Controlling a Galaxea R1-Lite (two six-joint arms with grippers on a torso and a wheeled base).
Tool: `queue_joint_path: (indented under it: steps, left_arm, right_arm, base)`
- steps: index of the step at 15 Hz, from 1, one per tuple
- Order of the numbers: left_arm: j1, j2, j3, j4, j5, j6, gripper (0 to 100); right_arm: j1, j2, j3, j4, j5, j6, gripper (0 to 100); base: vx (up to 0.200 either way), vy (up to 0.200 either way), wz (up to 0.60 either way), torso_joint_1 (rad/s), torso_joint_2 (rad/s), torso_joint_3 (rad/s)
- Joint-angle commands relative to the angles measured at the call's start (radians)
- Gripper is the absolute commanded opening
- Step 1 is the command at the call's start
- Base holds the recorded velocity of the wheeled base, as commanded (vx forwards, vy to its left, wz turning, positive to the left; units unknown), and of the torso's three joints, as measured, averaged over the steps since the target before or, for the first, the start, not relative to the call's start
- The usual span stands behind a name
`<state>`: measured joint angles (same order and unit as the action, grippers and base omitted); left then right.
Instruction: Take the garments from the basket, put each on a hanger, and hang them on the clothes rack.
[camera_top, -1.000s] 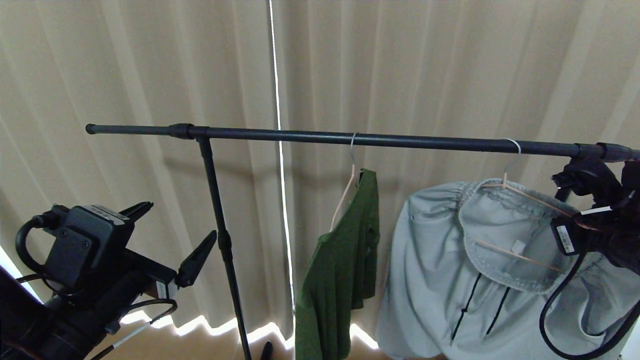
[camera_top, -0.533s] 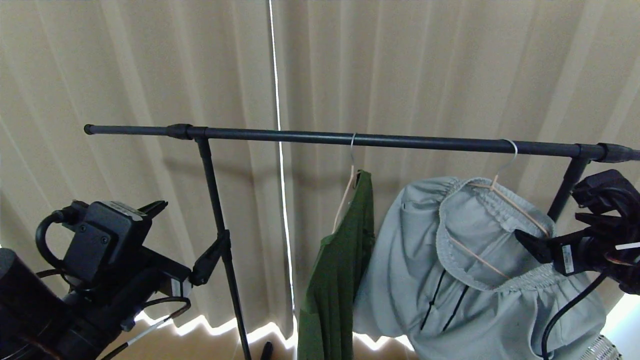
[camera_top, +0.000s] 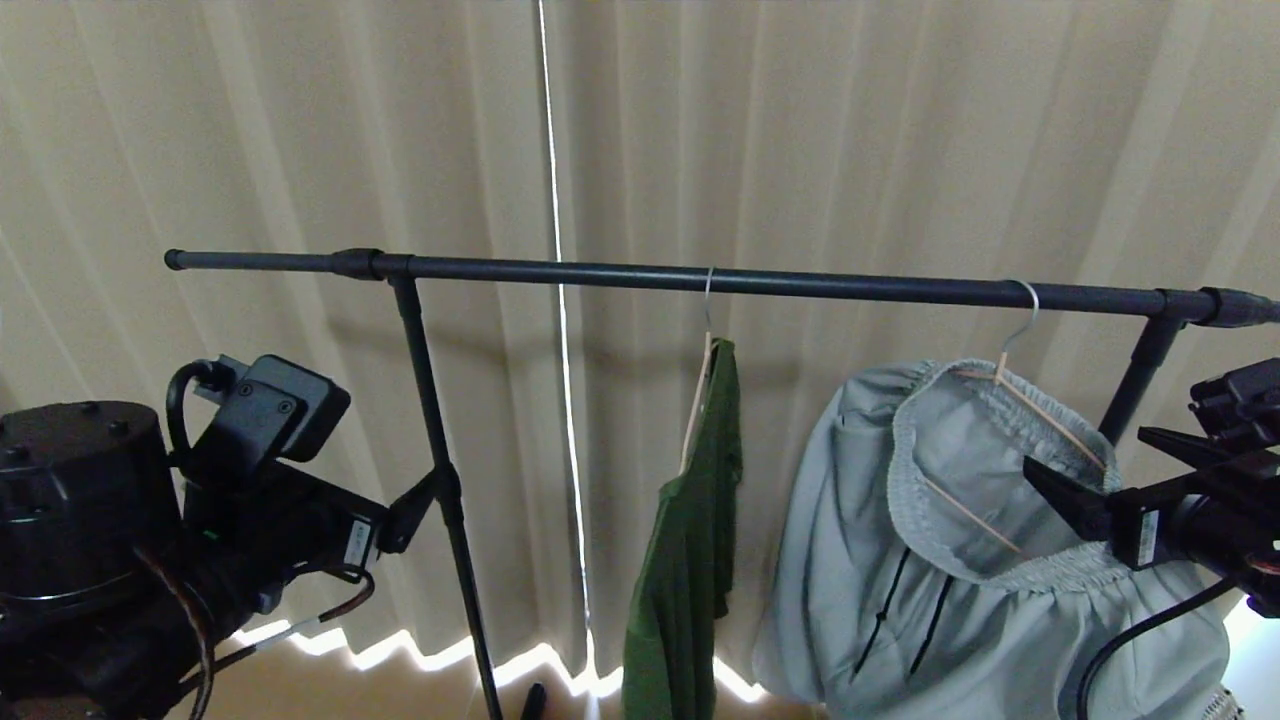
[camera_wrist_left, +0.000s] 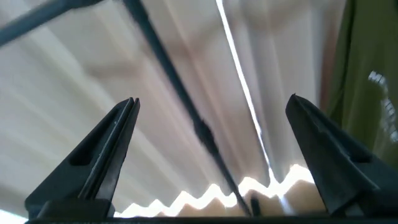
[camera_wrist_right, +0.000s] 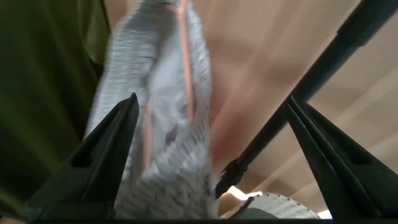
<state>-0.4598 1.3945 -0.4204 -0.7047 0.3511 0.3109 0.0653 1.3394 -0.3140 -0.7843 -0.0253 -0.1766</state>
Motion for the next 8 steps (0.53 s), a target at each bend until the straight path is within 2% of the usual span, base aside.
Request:
queue_joint_path:
  steps: [1, 2, 3, 4, 8]
  left_arm:
    - [0.004, -0.155, -0.070, 0.212, 0.002, -0.059, 100]
    - [0.003, -0.210, -0.110, 0.344, 0.000, -0.105, 100]
    - [0.003, -0.232, -0.120, 0.387, -0.001, -0.130, 100]
    - [0.001, -0.279, -0.107, 0.427, -0.003, -0.194, 100]
    - [0.006, -0.402, 0.035, 0.427, 0.002, -0.216, 100]
  right_arm:
    - [0.001, -0.008, 0.001, 0.000, -0.002, -0.004, 100]
    - [0.001, -0.017, -0.007, 0.000, -0.002, -0.006, 100]
    - [0.001, -0.022, -0.008, 0.000, -0.001, -0.006, 100]
    - [0.001, -0.045, -0.007, -0.001, 0.001, -0.003, 100]
    - [0.004, -0.200, 0.003, 0.000, 0.015, 0.000, 100]
  base:
    - [0.000, 0.000, 0.00, 0.000, 0.00, 0.000]
    - [0.000, 0.000, 0.00, 0.000, 0.00, 0.000]
    - [0.000, 0.000, 0.00, 0.000, 0.00, 0.000]
    - [0.000, 0.000, 0.00, 0.000, 0.00, 0.000]
    - [0.000, 0.000, 0.00, 0.000, 0.00, 0.000]
